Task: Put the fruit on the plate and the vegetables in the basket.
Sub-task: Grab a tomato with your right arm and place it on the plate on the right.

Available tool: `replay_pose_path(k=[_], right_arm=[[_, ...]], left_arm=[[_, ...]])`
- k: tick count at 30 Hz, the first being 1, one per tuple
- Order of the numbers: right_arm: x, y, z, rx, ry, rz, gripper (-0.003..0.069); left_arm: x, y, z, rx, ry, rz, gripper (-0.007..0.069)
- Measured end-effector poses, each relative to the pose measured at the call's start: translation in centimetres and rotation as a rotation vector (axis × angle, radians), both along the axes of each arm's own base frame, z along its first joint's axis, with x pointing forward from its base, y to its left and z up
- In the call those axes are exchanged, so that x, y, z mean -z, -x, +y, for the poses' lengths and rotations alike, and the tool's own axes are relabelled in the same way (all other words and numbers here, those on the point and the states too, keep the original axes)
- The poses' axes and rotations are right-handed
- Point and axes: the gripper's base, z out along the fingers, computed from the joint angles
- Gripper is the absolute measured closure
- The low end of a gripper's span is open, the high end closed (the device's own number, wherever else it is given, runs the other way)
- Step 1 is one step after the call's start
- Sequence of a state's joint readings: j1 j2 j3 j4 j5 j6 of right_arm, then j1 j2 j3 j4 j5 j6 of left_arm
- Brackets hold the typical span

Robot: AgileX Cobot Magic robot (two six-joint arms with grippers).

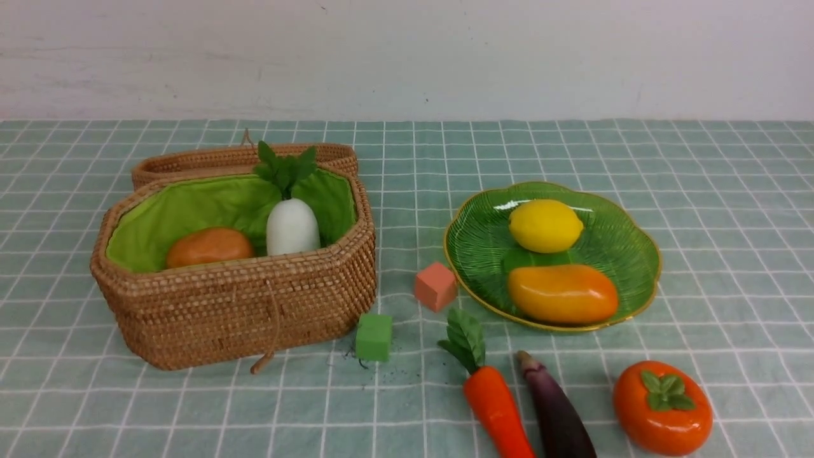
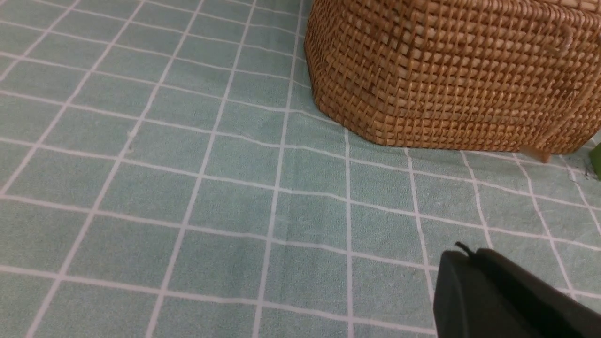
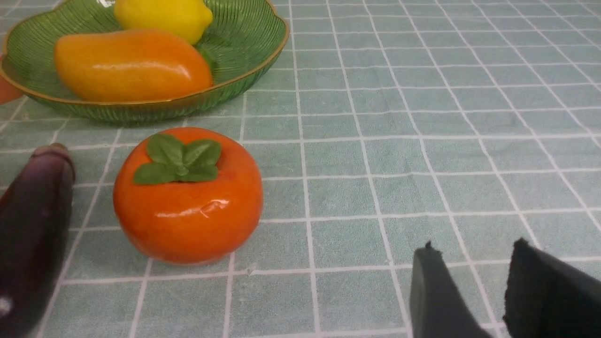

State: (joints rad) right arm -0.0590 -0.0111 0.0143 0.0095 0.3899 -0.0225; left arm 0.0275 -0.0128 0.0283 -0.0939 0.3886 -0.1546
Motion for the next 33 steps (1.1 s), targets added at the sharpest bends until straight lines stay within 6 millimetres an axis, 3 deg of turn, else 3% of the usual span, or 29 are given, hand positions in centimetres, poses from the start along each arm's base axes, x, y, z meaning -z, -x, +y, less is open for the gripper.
replay_pose_path(k=[15,25,33], right_arm=[[0.0,0.0,-0.1,0.001,0.017,0.001,0.0417],[0.0,0.1,-0.9,0.022,0.265,0.023,0.0417],[-0.1,0.1,-1.1,0.025,0.308,0.027,0.0417]], left_arm=[[0.0,0.0,0.0,0.000,0.001,0.001,0.0617],[0.0,0.0,0.0,0.000,0.002,0.001,0.0610],[0.0,0.0,0.0,0.000,0.002,0.001,0.0603]])
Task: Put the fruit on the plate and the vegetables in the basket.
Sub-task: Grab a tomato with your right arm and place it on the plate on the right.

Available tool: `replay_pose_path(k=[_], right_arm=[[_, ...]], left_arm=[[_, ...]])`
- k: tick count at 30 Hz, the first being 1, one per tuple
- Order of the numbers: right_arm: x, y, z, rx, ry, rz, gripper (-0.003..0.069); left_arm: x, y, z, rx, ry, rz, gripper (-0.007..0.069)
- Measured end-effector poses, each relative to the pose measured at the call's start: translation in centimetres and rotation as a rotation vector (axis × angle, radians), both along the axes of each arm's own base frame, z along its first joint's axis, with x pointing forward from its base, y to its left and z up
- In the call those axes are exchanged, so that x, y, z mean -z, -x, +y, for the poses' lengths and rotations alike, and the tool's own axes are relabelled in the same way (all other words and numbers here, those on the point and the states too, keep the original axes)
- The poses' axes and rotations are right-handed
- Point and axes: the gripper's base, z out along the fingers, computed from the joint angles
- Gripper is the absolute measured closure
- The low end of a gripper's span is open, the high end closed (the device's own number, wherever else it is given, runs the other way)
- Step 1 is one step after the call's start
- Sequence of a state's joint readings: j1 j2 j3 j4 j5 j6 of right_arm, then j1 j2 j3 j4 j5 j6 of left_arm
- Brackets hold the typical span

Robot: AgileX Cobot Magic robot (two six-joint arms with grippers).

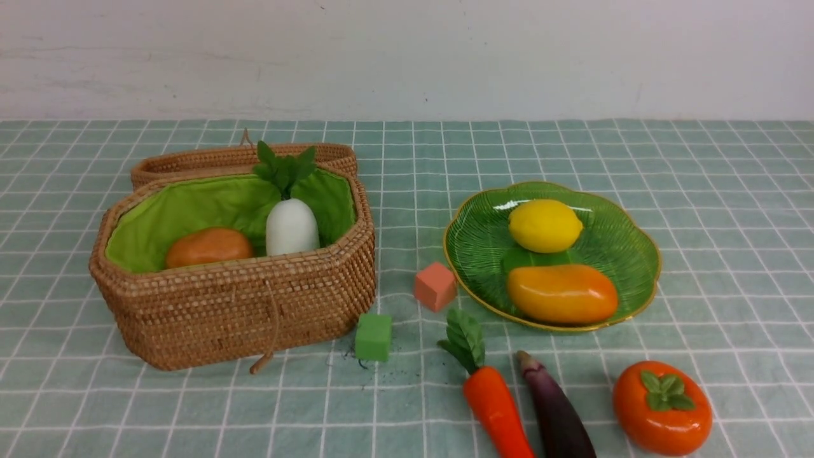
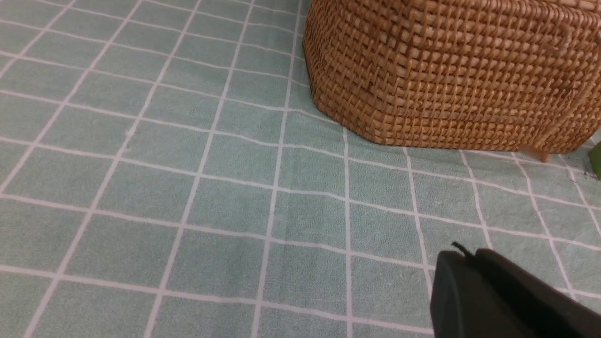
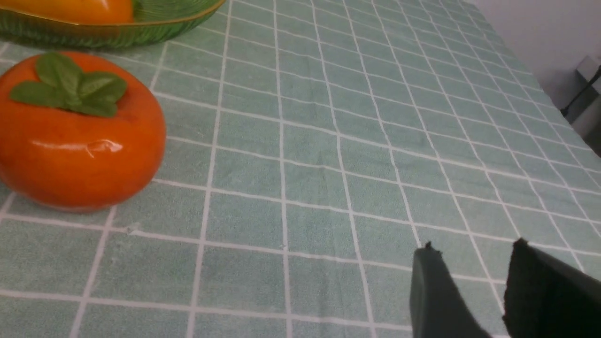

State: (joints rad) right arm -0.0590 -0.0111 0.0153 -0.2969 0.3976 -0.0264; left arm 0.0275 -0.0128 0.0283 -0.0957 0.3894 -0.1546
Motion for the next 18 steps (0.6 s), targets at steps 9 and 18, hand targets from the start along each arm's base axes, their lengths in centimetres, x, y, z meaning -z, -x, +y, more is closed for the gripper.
replay_pose_path(k=[9,18], right_arm=[[0.0,0.0,0.0,0.001,0.008,0.001,0.0417],[-1.4,-0.4,0.4,-0.055,0.027,-0.172,0.0417]], left_arm=[[0.0,0.0,0.0,0.000,0.000,0.000,0.0594],[0.0,0.0,0.0,0.000,0.000,0.000,0.0585]])
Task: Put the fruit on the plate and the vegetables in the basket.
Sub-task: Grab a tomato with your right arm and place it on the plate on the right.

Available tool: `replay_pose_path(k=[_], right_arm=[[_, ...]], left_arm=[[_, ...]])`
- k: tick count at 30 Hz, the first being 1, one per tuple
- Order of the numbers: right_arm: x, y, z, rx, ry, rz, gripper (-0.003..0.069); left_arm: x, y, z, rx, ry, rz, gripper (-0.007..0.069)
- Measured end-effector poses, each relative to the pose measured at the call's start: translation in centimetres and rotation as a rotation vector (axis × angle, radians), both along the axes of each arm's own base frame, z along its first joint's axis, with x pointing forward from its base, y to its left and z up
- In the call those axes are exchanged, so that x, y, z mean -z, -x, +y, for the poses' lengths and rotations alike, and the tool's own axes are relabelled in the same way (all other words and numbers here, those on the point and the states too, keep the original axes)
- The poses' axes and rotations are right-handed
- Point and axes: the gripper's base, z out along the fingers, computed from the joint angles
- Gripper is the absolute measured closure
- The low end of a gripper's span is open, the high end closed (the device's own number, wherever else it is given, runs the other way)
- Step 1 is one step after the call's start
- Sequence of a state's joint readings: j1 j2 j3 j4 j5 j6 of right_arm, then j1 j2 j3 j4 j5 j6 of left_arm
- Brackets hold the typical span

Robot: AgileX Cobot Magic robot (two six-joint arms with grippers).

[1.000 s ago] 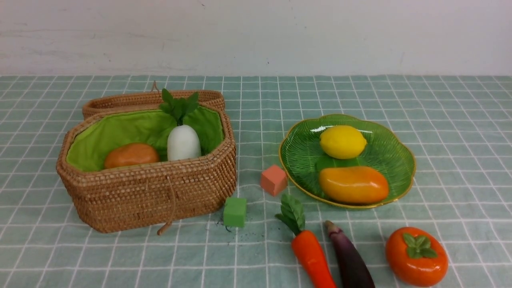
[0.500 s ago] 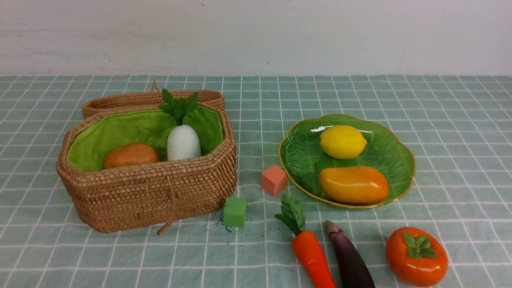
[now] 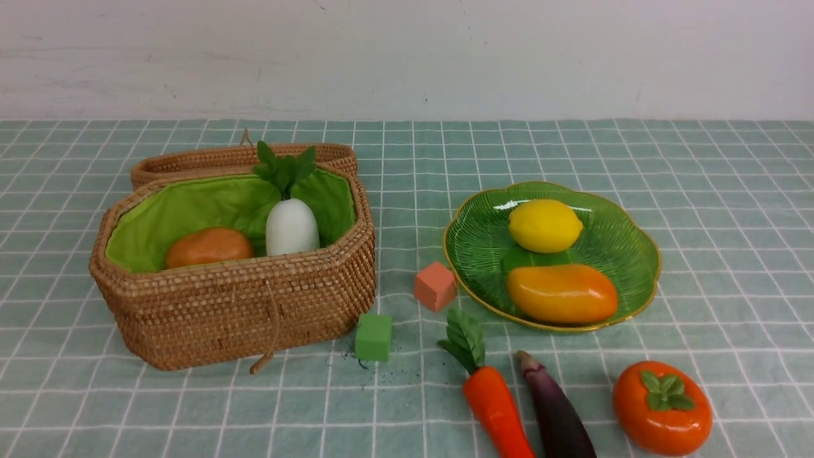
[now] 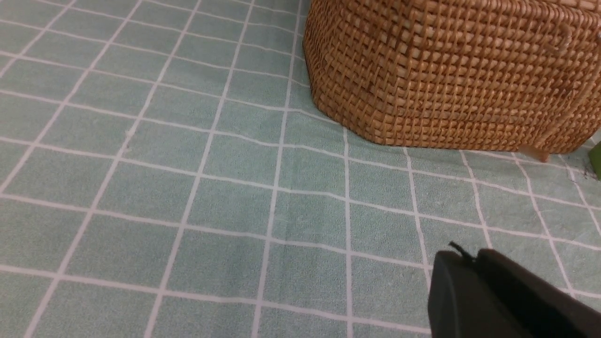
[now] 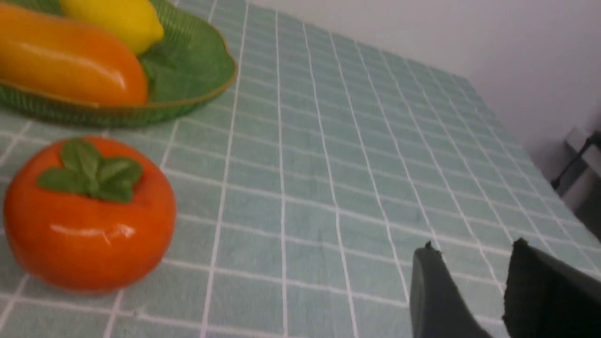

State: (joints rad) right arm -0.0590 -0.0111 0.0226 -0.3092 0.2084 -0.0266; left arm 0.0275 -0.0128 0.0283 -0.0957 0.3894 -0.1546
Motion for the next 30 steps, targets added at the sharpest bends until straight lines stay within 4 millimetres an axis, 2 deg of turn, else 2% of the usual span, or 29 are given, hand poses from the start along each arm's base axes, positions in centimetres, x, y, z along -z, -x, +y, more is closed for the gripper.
replay_pose_path(k=[10,14,16,18,19,22,24,25,26,29,30], right_arm=[[-0.6,-0.1,0.2,-0.021,0.007,-0.069,0.0417],[-1.2,-0.1,0.4,-0.040,-0.155,-0.155,0.0417],[-2.4,0.0,0.7,-0.082,-0.295,-0.297,0.0417],[-3.1,0.1,0.8,-0.108,-0.348,-0.374,0.0417],[-4.3,0.4,1.0,-0.151,-0.432,-0.484,0.0417],[-5.8,0.8,1.0,-0.179,-0.485,-0.555,0.0417],[-8.5,1.5,1.0,-0.197,-0.521,-0.610,0.0417],[-9.1,1.6,1.0,-0.200,-0.526,-0.621,0.0417],[-11.3,1.8,1.0,-0.200,-0.546,-0.628,0.0417],[-14.7,1.4,0.8,-0.186,-0.594,-0.598,0.0417],[-16.9,0.9,0.8,-0.172,-0.621,-0.574,0.0417]], left_arm=[[0.0,0.0,0.0,0.000,0.000,0.000,0.0582],[0.0,0.0,0.0,0.000,0.000,0.000,0.0581],[0.0,0.0,0.0,0.000,0.000,0.000,0.0576],[0.0,0.0,0.0,0.000,0.000,0.000,0.0575],[0.0,0.0,0.0,0.000,0.000,0.000,0.0573],[0.0,0.0,0.0,0.000,0.000,0.000,0.0571],[0.0,0.0,0.0,0.000,0.000,0.000,0.0567],[0.0,0.0,0.0,0.000,0.000,0.000,0.0567],[0.0,0.0,0.0,0.000,0.000,0.000,0.0566],[0.0,0.0,0.0,0.000,0.000,0.000,0.0562],[0.0,0.0,0.0,0.000,0.001,0.000,0.0560]])
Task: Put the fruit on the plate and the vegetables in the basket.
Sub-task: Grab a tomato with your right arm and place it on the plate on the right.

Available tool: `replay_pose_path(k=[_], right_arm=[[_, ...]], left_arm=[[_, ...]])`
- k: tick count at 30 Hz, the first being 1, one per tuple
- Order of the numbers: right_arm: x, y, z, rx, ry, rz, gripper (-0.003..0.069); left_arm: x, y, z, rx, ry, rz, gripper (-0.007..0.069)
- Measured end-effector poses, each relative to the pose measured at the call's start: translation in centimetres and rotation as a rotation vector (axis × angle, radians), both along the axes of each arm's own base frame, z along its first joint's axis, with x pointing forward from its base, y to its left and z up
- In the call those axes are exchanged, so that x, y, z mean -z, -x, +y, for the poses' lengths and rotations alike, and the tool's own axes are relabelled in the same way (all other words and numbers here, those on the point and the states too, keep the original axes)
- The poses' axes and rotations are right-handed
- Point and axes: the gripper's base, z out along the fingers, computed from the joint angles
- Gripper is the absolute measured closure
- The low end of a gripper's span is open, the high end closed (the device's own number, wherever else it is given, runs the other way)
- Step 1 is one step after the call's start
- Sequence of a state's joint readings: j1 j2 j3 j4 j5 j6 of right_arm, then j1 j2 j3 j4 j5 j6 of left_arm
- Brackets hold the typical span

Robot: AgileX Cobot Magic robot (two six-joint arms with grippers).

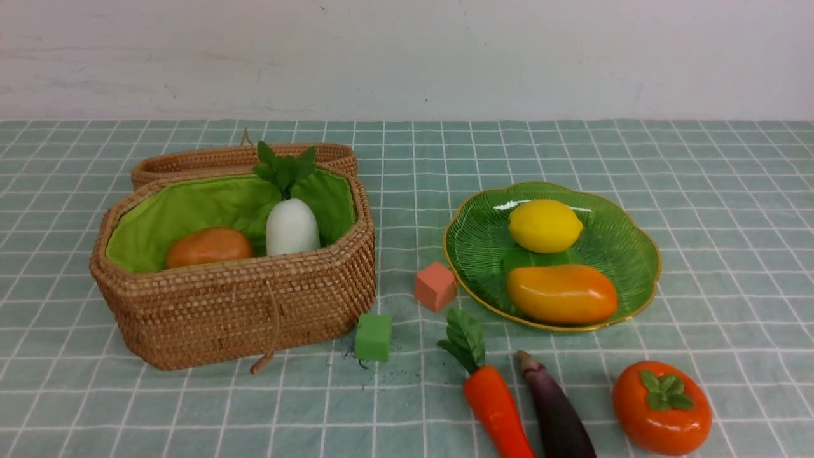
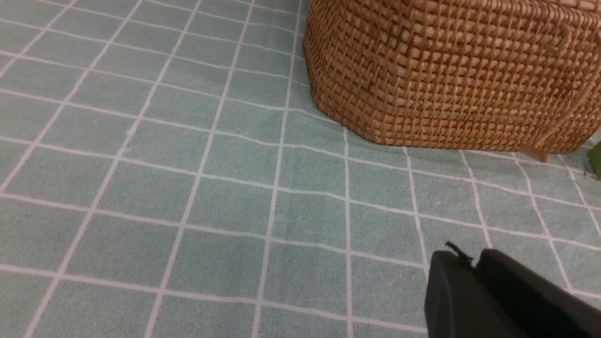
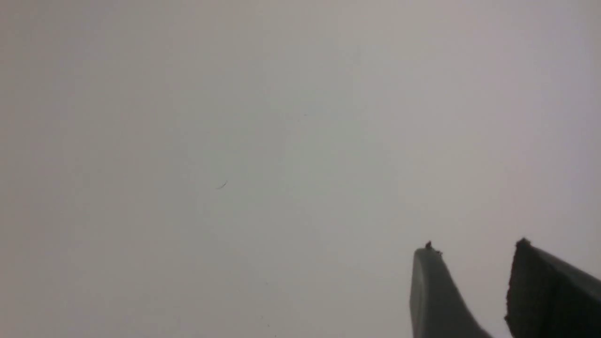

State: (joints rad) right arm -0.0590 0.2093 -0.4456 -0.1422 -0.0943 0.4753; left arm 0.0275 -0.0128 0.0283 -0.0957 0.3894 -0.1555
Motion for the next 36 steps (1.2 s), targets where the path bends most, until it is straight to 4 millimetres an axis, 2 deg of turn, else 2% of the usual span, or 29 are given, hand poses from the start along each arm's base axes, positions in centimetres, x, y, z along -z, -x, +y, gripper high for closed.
replay_pose_path(k=[4,5,6,8,10,11,15,19,21,24,25,27,31,33,36], right_arm=[[-2.3,-2.5,-0.4,0.013,-0.051,0.186,0.0417],[-2.2,-4.4,-0.6,0.028,-0.067,0.323,0.0417],[-1.9,-5.4,-0.7,0.038,-0.076,0.409,0.0417],[-1.1,-7.5,-1.0,0.054,-0.084,0.558,0.0417],[-0.5,-8.6,-1.1,0.059,-0.092,0.624,0.0417],[0.6,-10.2,-1.1,0.056,-0.123,0.712,0.0417],[3.1,-12.3,-1.0,0.041,-0.168,0.903,0.0417],[5.9,-14.1,0.2,-0.039,-0.106,1.124,0.0412],[6.7,-14.6,0.8,-0.078,-0.077,1.181,0.0405],[9.2,-15.9,2.5,-0.205,-0.045,1.346,0.0344],[9.2,-15.9,2.5,-0.210,-0.045,1.345,0.0338],[11.3,-16.9,3.1,-0.254,-0.056,1.466,0.0243],[13.9,-18.4,3.2,-0.258,-0.067,1.557,0.0081],[14.9,-19.3,3.2,-0.247,-0.076,1.565,0.0039],[16.2,-20.2,3.3,-0.236,-0.104,1.580,0.0013]], left_arm=[[0.0,0.0,0.0,0.000,0.000,0.000,0.0556],[0.0,0.0,0.0,0.000,0.000,0.000,0.0554],[0.0,0.0,0.0,0.000,0.000,0.000,0.0553],[0.0,0.0,0.0,0.000,0.000,0.000,0.0552],[0.0,0.0,0.0,0.000,0.000,0.000,0.0551],[0.0,0.0,0.0,0.000,0.000,0.000,0.0550],[0.0,0.0,0.0,0.000,0.000,0.000,0.0549],[0.0,0.0,0.0,0.000,0.000,0.000,0.0547],[0.0,0.0,0.0,0.000,0.000,0.000,0.0547],[0.0,0.0,0.0,0.000,0.001,0.000,0.0545],[0.0,0.0,0.0,0.000,0.001,0.000,0.0545],[0.0,0.0,0.0,0.000,0.001,0.001,0.0543],[0.0,0.0,0.0,0.000,0.001,0.001,0.0539],[0.0,0.0,0.0,0.000,0.001,0.001,0.0536],[0.0,0.0,0.0,0.000,0.001,0.001,0.0535]])
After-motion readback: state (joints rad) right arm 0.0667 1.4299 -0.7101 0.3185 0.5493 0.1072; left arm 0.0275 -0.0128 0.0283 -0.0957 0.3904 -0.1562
